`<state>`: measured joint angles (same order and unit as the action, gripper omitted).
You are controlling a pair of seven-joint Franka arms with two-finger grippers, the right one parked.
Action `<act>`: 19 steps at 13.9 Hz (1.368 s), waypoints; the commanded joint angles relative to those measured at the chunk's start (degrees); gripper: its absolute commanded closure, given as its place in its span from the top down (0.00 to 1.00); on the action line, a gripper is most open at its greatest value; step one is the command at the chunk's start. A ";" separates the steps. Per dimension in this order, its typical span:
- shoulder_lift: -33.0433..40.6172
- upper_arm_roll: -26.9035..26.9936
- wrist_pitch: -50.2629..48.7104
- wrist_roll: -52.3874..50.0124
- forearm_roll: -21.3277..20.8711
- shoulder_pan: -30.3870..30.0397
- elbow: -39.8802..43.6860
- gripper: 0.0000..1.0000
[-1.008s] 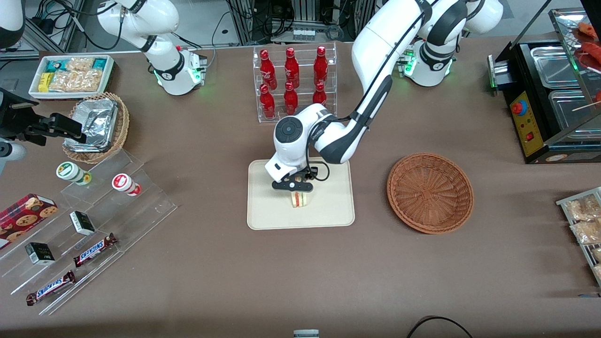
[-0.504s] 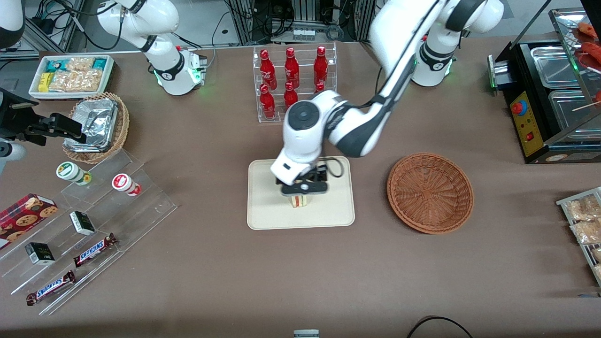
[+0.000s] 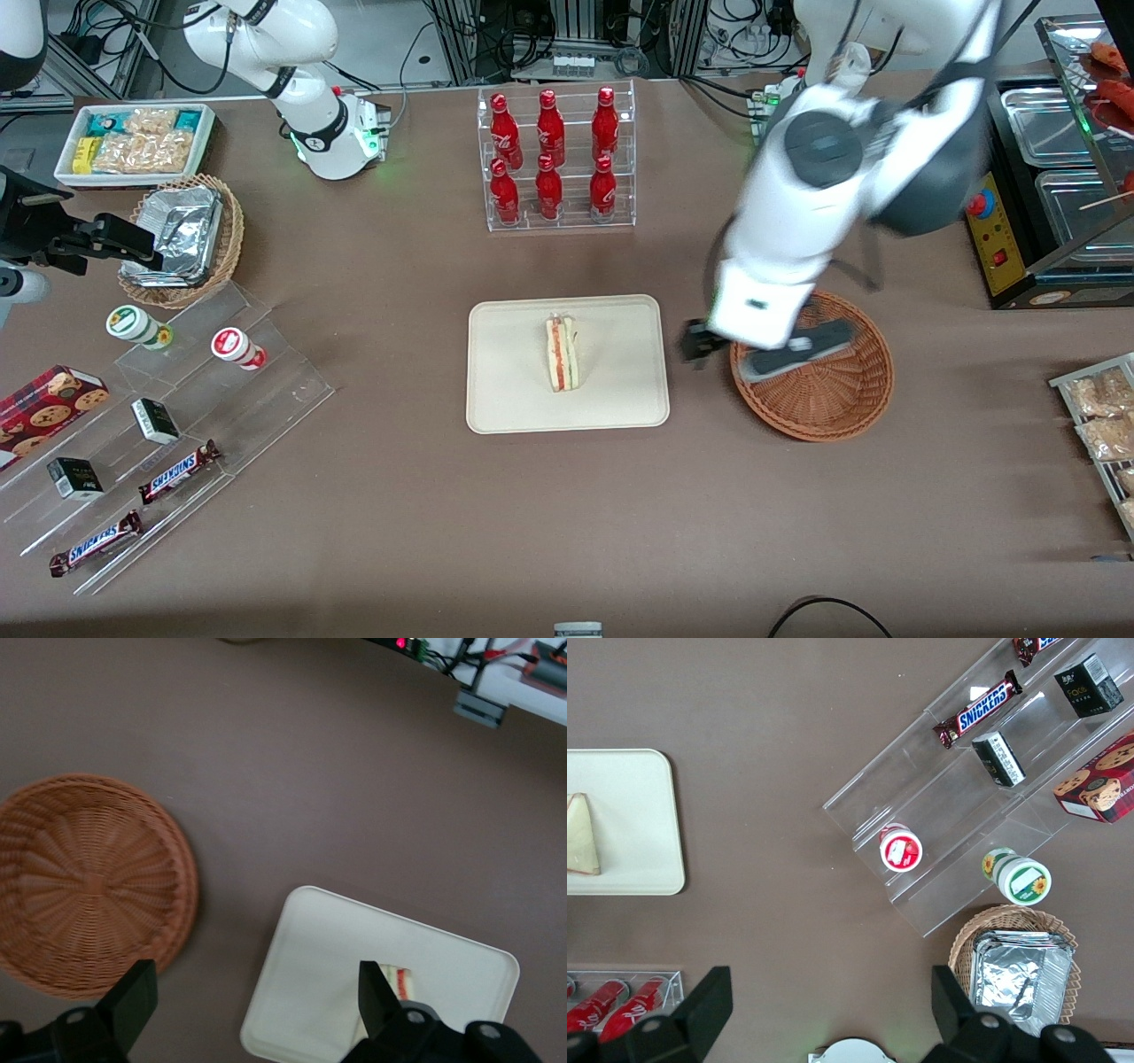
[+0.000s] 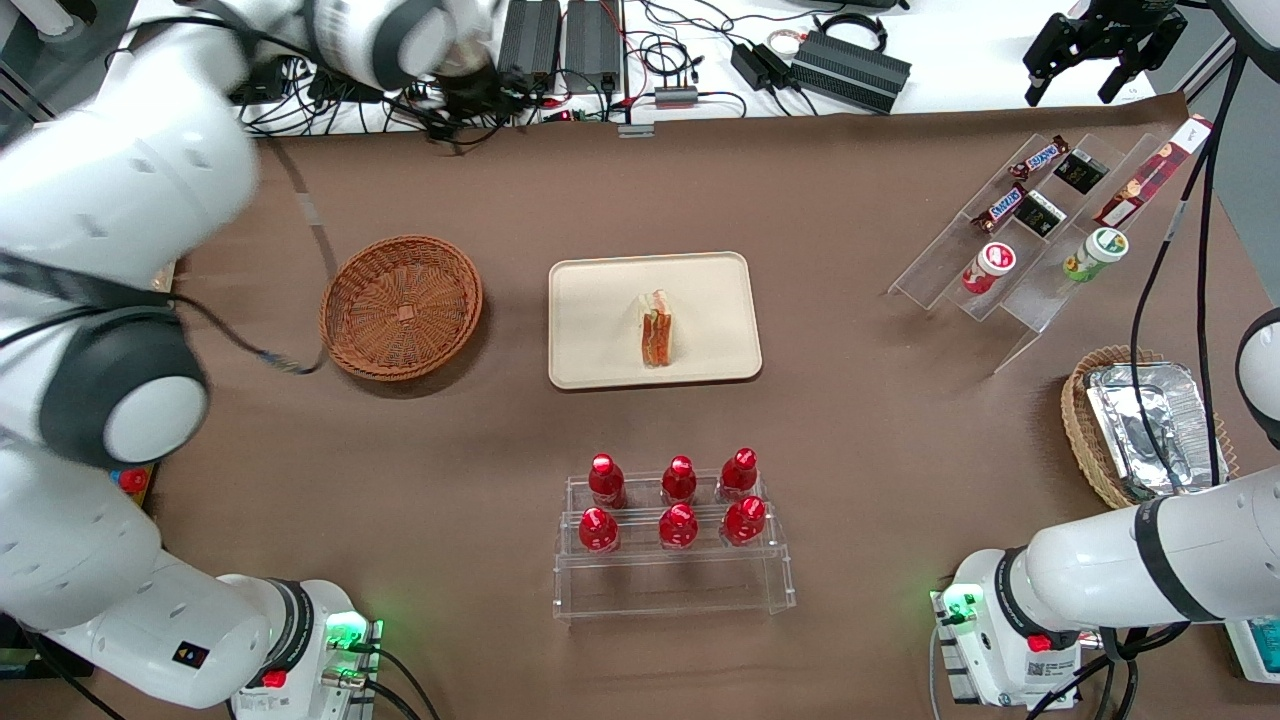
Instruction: Place sandwich from basket to tray
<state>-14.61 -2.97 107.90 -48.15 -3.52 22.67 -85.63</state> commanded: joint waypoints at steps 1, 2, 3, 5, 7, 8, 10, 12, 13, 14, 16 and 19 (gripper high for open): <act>7.74 -0.72 -3.72 8.21 2.64 -7.09 -6.30 1.00; 8.89 -0.72 -6.01 12.34 2.64 -9.46 -6.57 1.00; 10.12 -0.72 -7.77 16.90 2.64 -11.92 -6.83 1.00; 12.14 -0.72 -10.50 25.95 2.64 -16.93 -7.62 1.00; 14.43 -0.72 -12.61 35.71 2.73 -21.42 -8.85 1.00; 15.14 -0.63 -13.93 39.15 2.82 -23.27 -8.77 1.00; 16.72 -0.63 -15.87 46.88 2.99 -26.61 -8.77 1.00; 18.13 -0.63 -17.98 51.21 2.99 -28.29 -8.85 1.00; 18.65 -0.63 -17.98 51.31 2.99 -28.30 -9.12 1.00; 18.57 -0.72 -17.64 51.14 3.08 -28.30 -8.86 1.00; 17.70 -0.72 -17.46 51.05 3.86 -27.86 -7.54 1.00; 16.90 -0.63 -17.98 51.58 3.08 -26.71 -5.87 1.00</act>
<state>2.46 -3.70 90.36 2.21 -0.52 -4.58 -92.66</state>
